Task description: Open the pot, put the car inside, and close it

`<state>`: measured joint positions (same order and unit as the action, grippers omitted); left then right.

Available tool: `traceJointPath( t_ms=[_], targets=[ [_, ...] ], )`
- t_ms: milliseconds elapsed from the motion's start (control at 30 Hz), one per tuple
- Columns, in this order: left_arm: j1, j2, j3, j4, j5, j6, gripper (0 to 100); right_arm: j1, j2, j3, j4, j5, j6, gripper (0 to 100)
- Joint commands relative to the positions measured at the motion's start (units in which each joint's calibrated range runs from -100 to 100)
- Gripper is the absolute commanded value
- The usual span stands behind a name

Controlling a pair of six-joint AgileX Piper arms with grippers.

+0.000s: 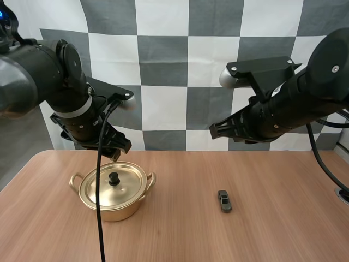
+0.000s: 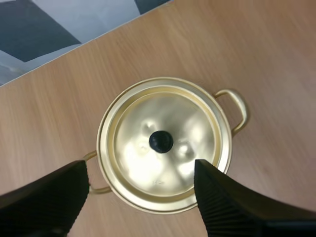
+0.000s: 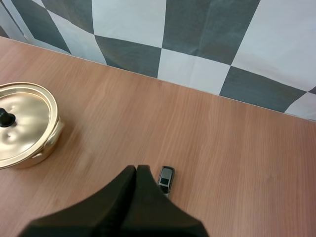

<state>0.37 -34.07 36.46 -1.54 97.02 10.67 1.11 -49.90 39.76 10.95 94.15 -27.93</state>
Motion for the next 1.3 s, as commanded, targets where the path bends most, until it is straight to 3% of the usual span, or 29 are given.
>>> traceJointPath(
  t_ms=[0, 167, 500, 1267],
  targets=[
    [0.04, 0.58, -0.01, -6.68, -0.39, -0.08, 100, 0.00, 0.00, 0.00, -0.02, 0.74, -0.01, 0],
    [0.04, 2.27, -0.01, -9.13, -2.38, -0.08, 100, 0.00, 0.00, 0.00, -0.02, 2.99, -0.01, 0],
    [0.04, 10.67, -0.01, -1.40, -5.87, -4.96, 100, 0.00, 0.00, 0.00, -0.02, 4.15, -0.01, 0],
    [0.04, 22.23, 0.97, -1.27, -6.08, -6.50, 100, 0.00, 0.00, 0.00, -0.02, 4.15, -0.01, 0]
  ],
)
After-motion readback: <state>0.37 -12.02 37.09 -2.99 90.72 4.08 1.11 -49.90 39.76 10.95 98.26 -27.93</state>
